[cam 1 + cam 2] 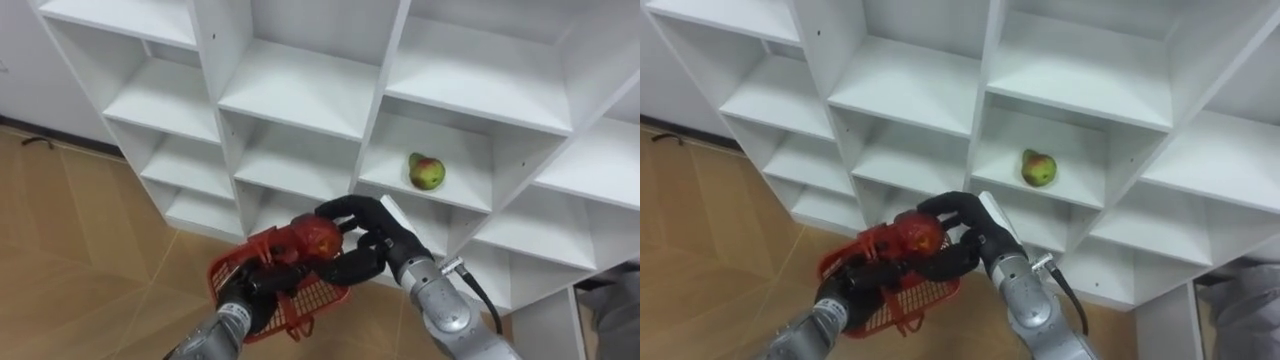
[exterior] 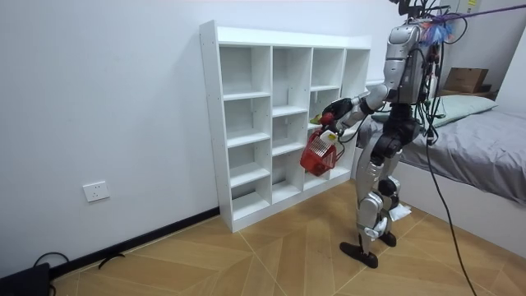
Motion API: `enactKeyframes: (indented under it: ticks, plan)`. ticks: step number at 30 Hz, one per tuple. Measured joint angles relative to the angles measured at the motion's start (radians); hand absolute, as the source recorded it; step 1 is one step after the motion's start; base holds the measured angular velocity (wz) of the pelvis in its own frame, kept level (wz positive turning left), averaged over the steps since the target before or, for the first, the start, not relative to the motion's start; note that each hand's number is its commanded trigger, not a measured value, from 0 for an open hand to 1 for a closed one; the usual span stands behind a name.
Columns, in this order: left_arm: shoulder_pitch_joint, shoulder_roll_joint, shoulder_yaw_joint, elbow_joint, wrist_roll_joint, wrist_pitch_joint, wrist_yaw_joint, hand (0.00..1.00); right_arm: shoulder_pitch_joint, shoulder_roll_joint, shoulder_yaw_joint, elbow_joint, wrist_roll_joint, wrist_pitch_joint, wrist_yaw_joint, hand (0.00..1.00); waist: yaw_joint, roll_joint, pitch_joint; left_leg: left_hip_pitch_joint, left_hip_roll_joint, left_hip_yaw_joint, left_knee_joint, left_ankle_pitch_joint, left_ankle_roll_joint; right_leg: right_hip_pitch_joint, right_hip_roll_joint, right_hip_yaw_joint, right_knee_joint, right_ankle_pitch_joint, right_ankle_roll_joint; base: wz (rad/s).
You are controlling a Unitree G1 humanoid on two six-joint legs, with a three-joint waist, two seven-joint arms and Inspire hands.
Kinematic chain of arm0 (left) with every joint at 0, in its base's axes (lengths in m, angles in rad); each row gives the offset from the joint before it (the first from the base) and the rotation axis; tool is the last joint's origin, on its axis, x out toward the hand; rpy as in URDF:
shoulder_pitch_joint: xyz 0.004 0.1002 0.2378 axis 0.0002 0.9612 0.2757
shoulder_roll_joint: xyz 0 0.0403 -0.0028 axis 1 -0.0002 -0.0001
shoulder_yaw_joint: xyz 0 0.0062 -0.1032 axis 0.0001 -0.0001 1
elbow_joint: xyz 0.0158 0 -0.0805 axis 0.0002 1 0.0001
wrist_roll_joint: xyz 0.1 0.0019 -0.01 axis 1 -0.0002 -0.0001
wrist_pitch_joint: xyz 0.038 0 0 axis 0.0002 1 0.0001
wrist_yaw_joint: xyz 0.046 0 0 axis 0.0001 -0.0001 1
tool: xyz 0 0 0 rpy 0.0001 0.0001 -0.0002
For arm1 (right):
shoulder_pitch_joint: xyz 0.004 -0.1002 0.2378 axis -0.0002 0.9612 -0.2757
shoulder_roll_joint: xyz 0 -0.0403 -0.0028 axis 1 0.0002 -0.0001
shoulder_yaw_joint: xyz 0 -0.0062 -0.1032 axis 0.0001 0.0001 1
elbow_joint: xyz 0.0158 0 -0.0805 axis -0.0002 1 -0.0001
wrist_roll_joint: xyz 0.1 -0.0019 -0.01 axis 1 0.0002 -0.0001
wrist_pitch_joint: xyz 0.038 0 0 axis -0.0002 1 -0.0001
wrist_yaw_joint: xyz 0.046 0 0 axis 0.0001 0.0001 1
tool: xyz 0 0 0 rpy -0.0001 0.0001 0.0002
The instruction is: Collect fruits from the closet
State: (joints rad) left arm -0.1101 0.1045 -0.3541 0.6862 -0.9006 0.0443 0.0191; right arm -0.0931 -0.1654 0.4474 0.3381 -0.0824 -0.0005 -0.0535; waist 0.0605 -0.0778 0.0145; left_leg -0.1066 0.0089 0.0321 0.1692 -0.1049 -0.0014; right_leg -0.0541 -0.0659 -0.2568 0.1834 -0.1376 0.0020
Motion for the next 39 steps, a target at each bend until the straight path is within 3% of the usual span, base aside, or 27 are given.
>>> enactKeyframes:
  ticks: [7,14,17,36,39]
  plan:
    - [0.003,0.002,0.000,0.000,-0.001,0.000,0.000,1.00,0.004,0.000,-0.010,0.044,0.000,-0.021,-0.022,1.00,-0.001,0.000,-0.0001,0.009,-0.001,-0.002,-0.001,0.000,0.000,0.008,0.001,0.009,0.000,0.000,0.000,0.00]
    - [0.003,0.001,0.038,-0.130,-0.015,-0.019,0.000,1.00,0.036,-0.038,0.001,0.093,-0.056,0.041,-0.023,1.00,0.016,0.000,-0.0003,0.013,-0.001,-0.001,-0.001,0.000,0.000,0.011,0.001,0.013,0.001,0.000,0.000,0.00]
    - [0.004,-0.009,0.036,-0.175,-0.050,-0.021,-0.001,1.00,0.037,-0.037,0.003,0.096,-0.105,0.060,-0.021,1.00,0.028,0.002,-0.0012,0.014,0.000,-0.001,0.000,0.000,0.000,0.012,0.001,0.013,0.001,0.000,0.000,0.00]
    - [0.008,-0.011,0.015,-0.182,-0.052,-0.021,-0.001,1.00,0.036,-0.029,0.033,0.135,-0.206,0.097,-0.008,1.00,0.031,0.013,-0.0034,0.013,-0.001,-0.003,0.001,0.000,0.000,0.014,-0.001,0.005,0.000,0.000,0.000,0.00]
    - [0.016,-0.012,0.015,-0.182,-0.091,-0.022,-0.001,1.00,0.036,-0.025,0.034,0.173,-0.208,0.102,-0.005,1.00,0.031,0.012,-0.0033,0.011,-0.001,-0.003,0.001,0.000,0.000,0.013,-0.001,0.003,0.000,0.000,0.001,0.00]
